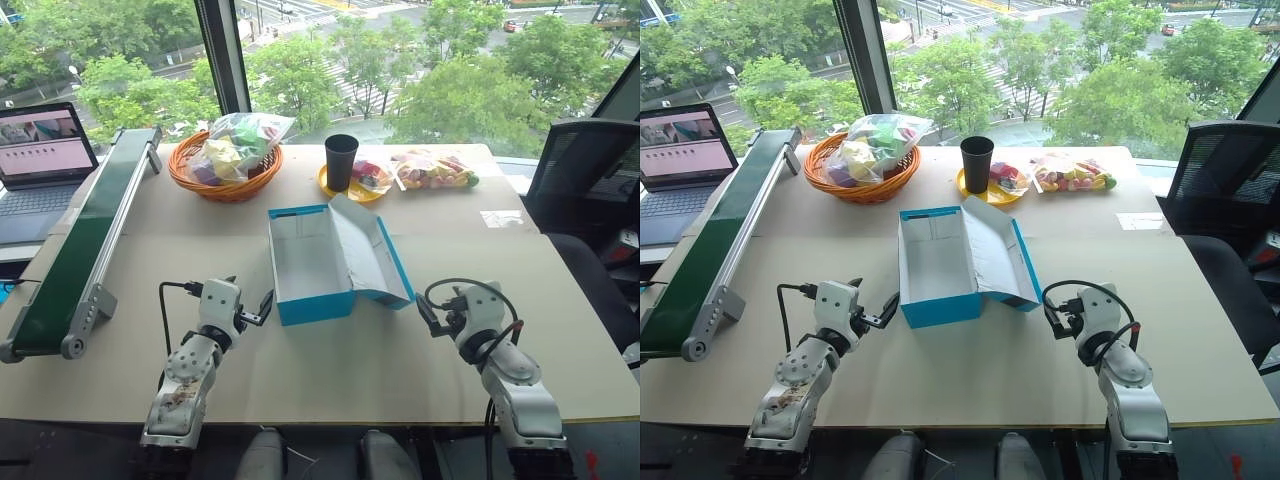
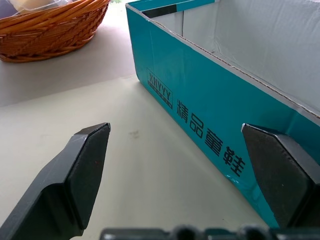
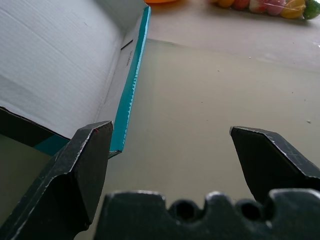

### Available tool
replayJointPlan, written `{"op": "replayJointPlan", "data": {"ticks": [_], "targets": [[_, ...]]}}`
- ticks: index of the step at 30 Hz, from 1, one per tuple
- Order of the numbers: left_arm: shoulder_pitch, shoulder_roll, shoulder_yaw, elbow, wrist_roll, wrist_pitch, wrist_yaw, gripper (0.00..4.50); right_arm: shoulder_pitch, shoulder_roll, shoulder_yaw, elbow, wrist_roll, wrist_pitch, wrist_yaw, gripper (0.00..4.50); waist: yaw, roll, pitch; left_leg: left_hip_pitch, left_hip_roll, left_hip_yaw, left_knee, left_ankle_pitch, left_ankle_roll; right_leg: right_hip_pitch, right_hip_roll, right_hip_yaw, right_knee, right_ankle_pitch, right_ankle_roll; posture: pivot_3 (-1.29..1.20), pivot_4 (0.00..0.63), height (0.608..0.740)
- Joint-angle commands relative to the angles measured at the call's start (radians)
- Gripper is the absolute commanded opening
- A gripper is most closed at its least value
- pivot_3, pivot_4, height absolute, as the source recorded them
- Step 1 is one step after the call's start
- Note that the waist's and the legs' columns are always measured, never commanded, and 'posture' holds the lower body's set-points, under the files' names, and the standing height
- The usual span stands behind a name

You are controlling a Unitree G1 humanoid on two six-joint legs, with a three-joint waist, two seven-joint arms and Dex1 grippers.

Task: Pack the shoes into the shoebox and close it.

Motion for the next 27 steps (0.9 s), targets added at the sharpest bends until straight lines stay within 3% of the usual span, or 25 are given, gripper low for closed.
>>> {"op": "replayJointPlan", "data": {"ticks": [1, 5, 10, 16, 20, 27], "targets": [[-0.008, 0.014, 0.016, -0.017, -0.017, 0.003, -0.018, 4.5, -0.013, -0.018, -0.021, -0.011, 0.024, -0.013, 0.022, 4.47, 0.0, 0.0, 0.0, 0.0, 0.0, 0.0, 0.0, 0.0, 0.0, 0.0, 0.0, 0.0, 0.0, 0.0, 0.0, 0.0, 0.15, 0.74], [-0.033, 0.045, 0.019, -0.039, -0.053, 0.006, -0.079, 4.5, -0.053, -0.041, -0.049, -0.01, 0.064, 0.032, 0.051, 4.47, -0.001, 0.0, 0.0, 0.0, 0.0, 0.0, 0.0, 0.0, 0.0, 0.0, 0.0, 0.0, 0.0, 0.0, 0.0, 0.0, 0.15, 0.74], [-0.206, 0.156, 0.202, -0.032, -0.192, 0.08, -0.108, 4.5, -0.241, -0.15, -0.062, -0.059, 0.139, 0.17, 0.128, 4.47, -0.007, -0.001, 0.006, 0.0, 0.001, 0.0, 0.002, 0.001, 0.0, -0.001, 0.001, 0.0, 0.002, 0.001, 0.0, 0.0, 0.15, 0.74], [-0.291, 0.271, 0.249, -0.02, -0.151, 0.132, -0.077, 4.5, -0.46, -0.221, 0.029, -0.039, 0.173, 0.25, 0.255, 4.47, -0.024, -0.001, 0.005, 0.0, 0.0, 0.0, -0.001, 0.001, 0.001, 0.0, 0.001, 0.0, -0.003, 0.002, 0.001, 0.0, 0.15, 0.74], [-0.288, 0.303, 0.352, -0.038, -0.155, 0.17, 0.007, 4.5, -0.585, -0.194, 0.098, -0.054, 0.265, 0.336, 0.367, 4.47, -0.026, -0.003, 0.008, -0.003, 0.0, -0.001, -0.001, 0.0, 0.003, -0.002, 0.0, 0.0, -0.003, 0.005, -0.004, 0.0, 0.15, 0.74], [-0.171, 0.309, 0.529, -0.064, -0.172, 0.254, 0.102, 4.5, -0.65, -0.073, 0.237, -0.002, 0.317, 0.362, 0.475, 4.47, -0.026, -0.004, 0.008, -0.001, 0.0, -0.001, 0.0, 0.0, 0.003, -0.001, 0.0, -0.001, -0.002, 0.005, -0.005, 0.0, 0.15, 0.74]]}}
